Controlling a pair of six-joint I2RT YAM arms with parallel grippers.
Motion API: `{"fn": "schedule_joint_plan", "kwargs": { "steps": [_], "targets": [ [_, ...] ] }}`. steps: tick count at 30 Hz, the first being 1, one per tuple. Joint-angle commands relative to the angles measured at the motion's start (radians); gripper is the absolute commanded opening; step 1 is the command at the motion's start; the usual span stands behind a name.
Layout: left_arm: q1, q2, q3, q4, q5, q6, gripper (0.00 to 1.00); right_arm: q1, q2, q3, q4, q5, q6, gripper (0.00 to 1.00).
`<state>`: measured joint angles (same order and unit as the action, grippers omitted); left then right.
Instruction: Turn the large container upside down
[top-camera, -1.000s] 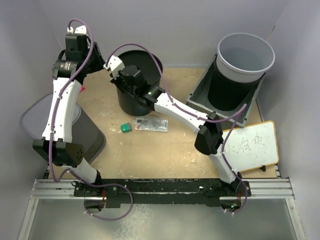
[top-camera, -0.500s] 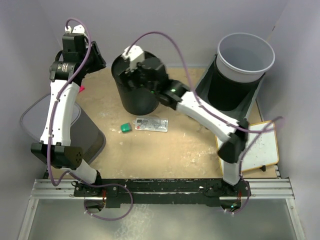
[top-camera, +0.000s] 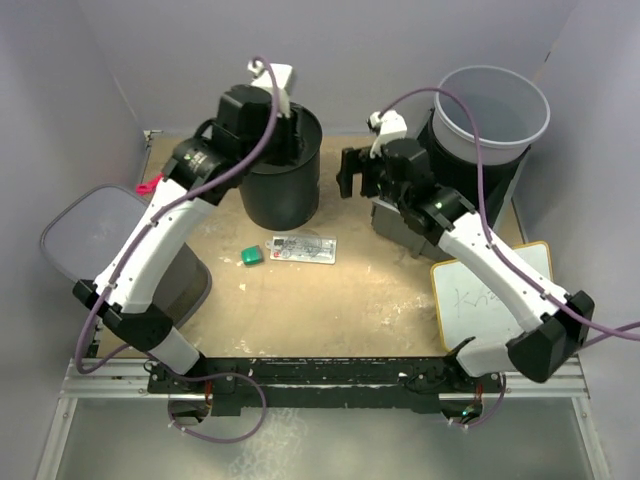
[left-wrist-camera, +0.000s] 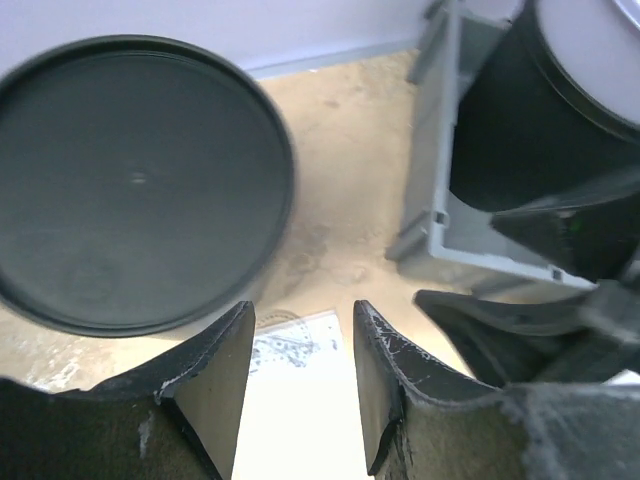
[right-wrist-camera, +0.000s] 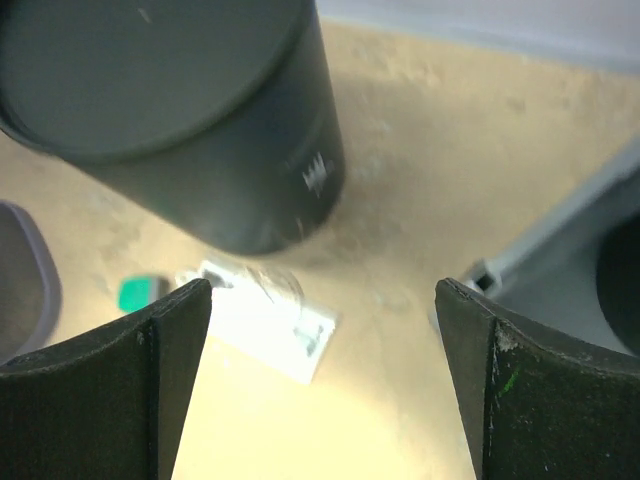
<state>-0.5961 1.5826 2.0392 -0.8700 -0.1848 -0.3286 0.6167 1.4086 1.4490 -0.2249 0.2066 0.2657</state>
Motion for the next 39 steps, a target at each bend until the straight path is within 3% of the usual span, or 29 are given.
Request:
{"fn": "schedule_joint_plan", "kwargs": {
  "steps": [1,8,13,17,23,34,39],
  "targets": [
    [-0.144,0.011,0.004,0.006,-0.063,0.094,0.42,-0.001,-0.177,-0.119,-0.077,0.126,0.063,0.95],
    [-0.192,0.063,-0.166,0.08,0.041,0.099,0.46,-0.005,-0.458,-0.323,-0.129,0.28,0.118,0.96],
    [-0.191,0.13,-0.258,0.228,0.039,0.066,0.45,-0.006,-0.489,-0.267,-0.202,0.379,0.087,0.96],
    [-0.164,0.222,-0.262,0.264,-0.015,0.052,0.44,-0.01,-0.411,-0.138,-0.26,0.413,-0.013,0.99],
    [-0.008,0.287,-0.286,0.359,0.065,-0.04,0.43,-0.077,-0.247,0.112,-0.301,0.334,-0.156,1.0],
    [0.305,0.319,-0.26,0.344,0.048,-0.141,0.44,-0.364,0.14,0.659,-0.546,0.124,-0.181,1.0],
    [0.345,0.28,-0.288,0.327,0.09,-0.135,0.44,-0.467,0.276,0.787,-0.626,0.04,-0.186,1.0]
  ]
}}
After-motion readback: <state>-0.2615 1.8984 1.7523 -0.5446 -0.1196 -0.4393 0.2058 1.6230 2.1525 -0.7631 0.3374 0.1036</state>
